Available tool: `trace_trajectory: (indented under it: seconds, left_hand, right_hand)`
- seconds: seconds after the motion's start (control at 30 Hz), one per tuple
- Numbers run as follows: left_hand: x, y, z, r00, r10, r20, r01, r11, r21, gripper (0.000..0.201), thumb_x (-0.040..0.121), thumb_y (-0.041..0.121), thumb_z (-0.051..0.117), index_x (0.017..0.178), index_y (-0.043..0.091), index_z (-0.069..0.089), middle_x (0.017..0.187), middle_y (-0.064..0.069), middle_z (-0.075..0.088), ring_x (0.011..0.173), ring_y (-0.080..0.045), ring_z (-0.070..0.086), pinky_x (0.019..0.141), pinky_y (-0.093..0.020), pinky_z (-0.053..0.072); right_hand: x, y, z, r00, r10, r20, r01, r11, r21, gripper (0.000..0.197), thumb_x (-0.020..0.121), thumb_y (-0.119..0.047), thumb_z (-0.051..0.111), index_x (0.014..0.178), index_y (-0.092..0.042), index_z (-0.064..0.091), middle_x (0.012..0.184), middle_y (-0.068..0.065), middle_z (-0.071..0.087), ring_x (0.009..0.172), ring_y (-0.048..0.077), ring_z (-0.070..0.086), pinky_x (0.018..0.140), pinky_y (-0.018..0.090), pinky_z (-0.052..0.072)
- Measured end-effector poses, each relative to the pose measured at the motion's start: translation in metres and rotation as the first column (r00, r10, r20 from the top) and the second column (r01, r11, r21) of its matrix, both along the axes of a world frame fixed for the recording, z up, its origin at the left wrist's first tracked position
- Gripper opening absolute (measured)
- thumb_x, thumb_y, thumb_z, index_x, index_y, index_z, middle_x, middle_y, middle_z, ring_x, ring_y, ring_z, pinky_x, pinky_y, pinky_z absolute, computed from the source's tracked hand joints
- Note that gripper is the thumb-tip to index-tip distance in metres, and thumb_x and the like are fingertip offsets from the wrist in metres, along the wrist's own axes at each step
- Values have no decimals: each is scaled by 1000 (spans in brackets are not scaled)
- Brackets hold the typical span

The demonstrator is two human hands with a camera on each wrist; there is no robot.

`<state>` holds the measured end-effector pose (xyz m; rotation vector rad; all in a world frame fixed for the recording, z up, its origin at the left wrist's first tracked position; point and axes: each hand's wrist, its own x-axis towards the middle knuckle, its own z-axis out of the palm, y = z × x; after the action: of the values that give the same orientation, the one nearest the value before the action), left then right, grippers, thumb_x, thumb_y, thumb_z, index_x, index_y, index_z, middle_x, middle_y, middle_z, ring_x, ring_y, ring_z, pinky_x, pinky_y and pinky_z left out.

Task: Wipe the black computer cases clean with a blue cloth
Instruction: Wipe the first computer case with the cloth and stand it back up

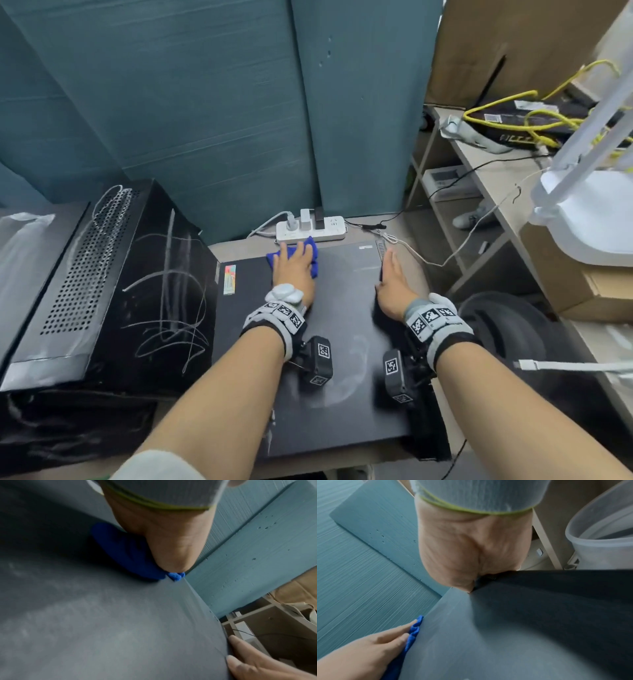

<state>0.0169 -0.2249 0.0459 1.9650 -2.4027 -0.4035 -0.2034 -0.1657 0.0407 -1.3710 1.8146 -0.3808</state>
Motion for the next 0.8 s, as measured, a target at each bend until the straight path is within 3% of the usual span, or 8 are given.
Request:
trace_trajectory:
  seconds: [0.1,0.2,0.27,0.4,0.47,0.6,0.67,0.8]
  left_hand:
    - [-35,13,0,970,-236,-55,238,971,31,58,101,9,39,157,19,27,167,1,16,153,-38,1,124,-52,6]
    - [-42,18,-1,830,-544,-124,554,830,67,54,104,9,40,156,19,32,167,1,20,154,-39,1,124,-51,5]
    - [-37,10,-3,822,-551,-144,563,824,61,55,103,6,41,156,18,33,166,0,22,154,-39,3,122,-50,7]
    - [-55,-10,8,943,-327,-53,330,943,46,65,98,6,43,159,19,23,168,1,14,154,-36,2,124,-48,7]
    - [-67,-12,12,944,-324,-56,326,945,27,67,96,5,45,158,17,24,167,0,16,153,-38,3,123,-48,7]
    - [-70,12,4,751,-628,-205,637,770,-28,51,100,2,45,151,9,42,161,-8,33,151,-43,15,120,-54,15]
    - [-64,12,1,693,-674,-257,688,724,-45,49,100,0,47,148,9,47,158,-8,39,150,-43,20,118,-57,19]
    - [-76,-12,0,817,-559,-139,567,823,20,60,99,4,44,156,19,33,165,0,25,153,-37,9,123,-49,12]
  right_hand:
    - [0,-1,-5,999,6,-38,-5,1000,21,85,96,4,38,159,-9,-17,168,10,-19,156,26,-9,125,33,-3]
    - [-2,-4,-1,998,24,-66,-20,998,52,83,98,1,37,159,-11,-18,168,10,-17,156,30,-6,125,37,1]
    - [-2,-1,2,998,16,-64,-13,999,41,83,99,1,38,160,-12,-17,169,12,-13,156,31,-3,124,37,2]
    - [-2,2,-1,998,-24,-49,25,999,33,83,101,-3,41,159,-10,-17,169,12,-7,155,35,4,124,39,6]
    - [-1,1,-2,998,-28,-54,30,999,37,83,102,-5,42,159,-10,-18,169,11,-7,155,35,4,123,40,7]
    - [-4,0,-5,999,-28,-39,30,999,44,83,101,-8,42,160,-11,-16,170,10,-6,155,33,5,125,40,7]
    - [-5,1,-5,999,-40,-32,41,999,35,83,101,-9,42,160,-11,-15,170,10,-5,155,33,5,125,40,8]
    - [-4,6,-5,998,-55,-41,57,998,32,83,101,-6,44,160,-8,-14,169,13,-1,154,35,9,124,39,10]
